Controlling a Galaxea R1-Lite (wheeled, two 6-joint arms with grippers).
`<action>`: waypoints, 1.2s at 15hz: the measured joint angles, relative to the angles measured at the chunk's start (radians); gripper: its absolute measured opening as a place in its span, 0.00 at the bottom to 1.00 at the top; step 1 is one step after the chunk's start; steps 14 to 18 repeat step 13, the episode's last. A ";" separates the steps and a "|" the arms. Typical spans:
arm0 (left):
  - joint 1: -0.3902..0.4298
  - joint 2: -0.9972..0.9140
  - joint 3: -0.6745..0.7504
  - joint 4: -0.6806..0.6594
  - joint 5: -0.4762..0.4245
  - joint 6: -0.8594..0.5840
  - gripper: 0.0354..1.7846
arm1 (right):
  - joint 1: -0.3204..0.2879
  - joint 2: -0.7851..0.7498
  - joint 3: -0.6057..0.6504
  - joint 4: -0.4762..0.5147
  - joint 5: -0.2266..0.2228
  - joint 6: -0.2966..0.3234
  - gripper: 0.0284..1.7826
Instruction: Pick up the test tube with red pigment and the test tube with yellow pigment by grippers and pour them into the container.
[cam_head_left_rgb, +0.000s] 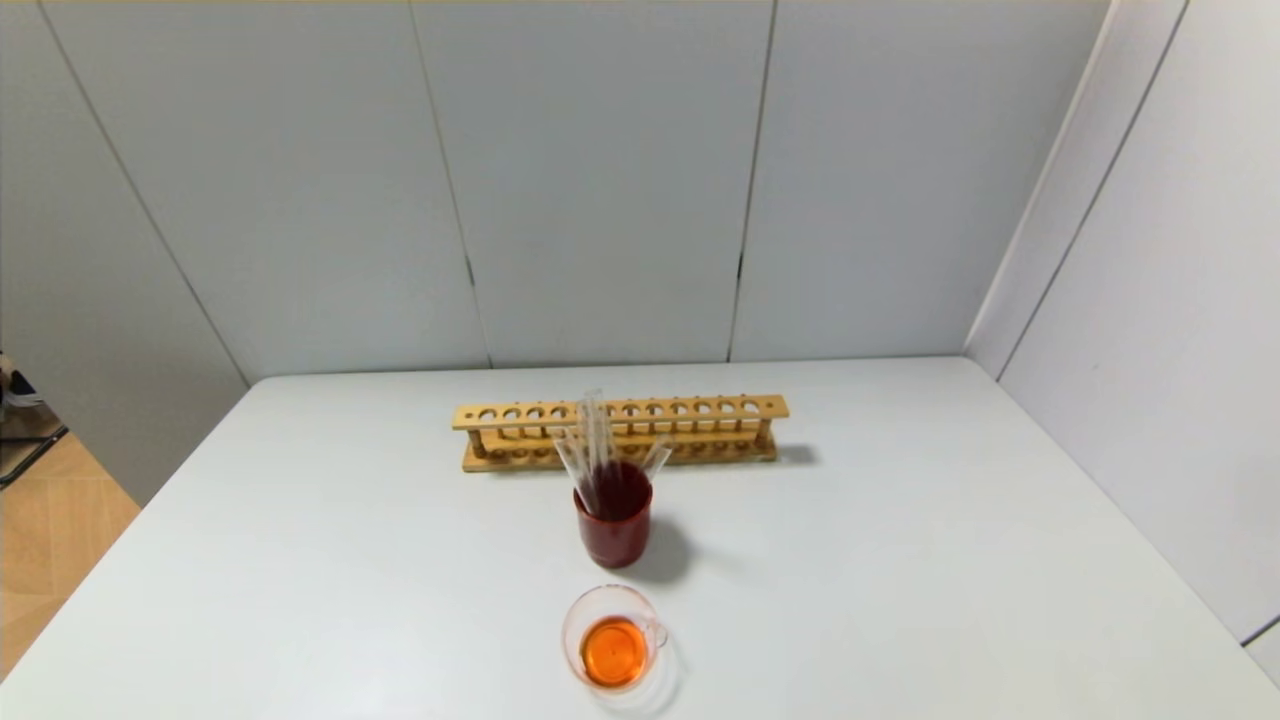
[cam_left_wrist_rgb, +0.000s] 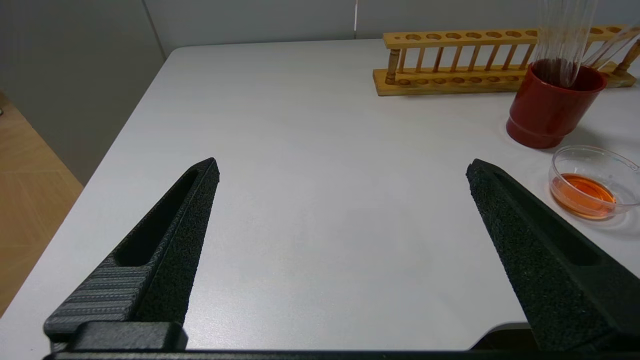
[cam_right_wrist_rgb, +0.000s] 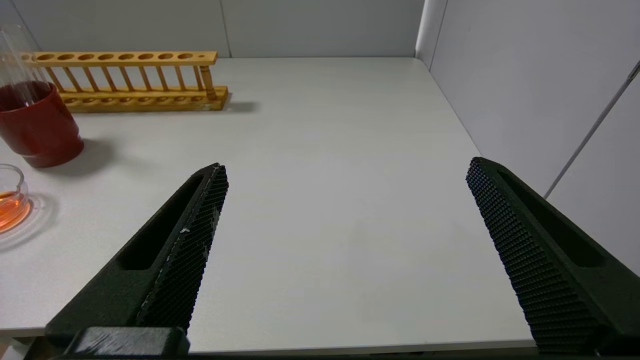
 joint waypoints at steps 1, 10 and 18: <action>0.000 0.000 0.000 0.000 0.000 0.000 0.98 | 0.000 0.000 0.000 0.000 0.000 0.000 0.98; 0.000 0.000 0.001 0.000 0.000 0.000 0.98 | 0.000 0.000 0.000 0.000 0.000 -0.004 0.98; 0.000 0.000 0.001 0.000 -0.001 0.000 0.98 | 0.000 0.000 0.001 -0.001 0.000 0.000 0.98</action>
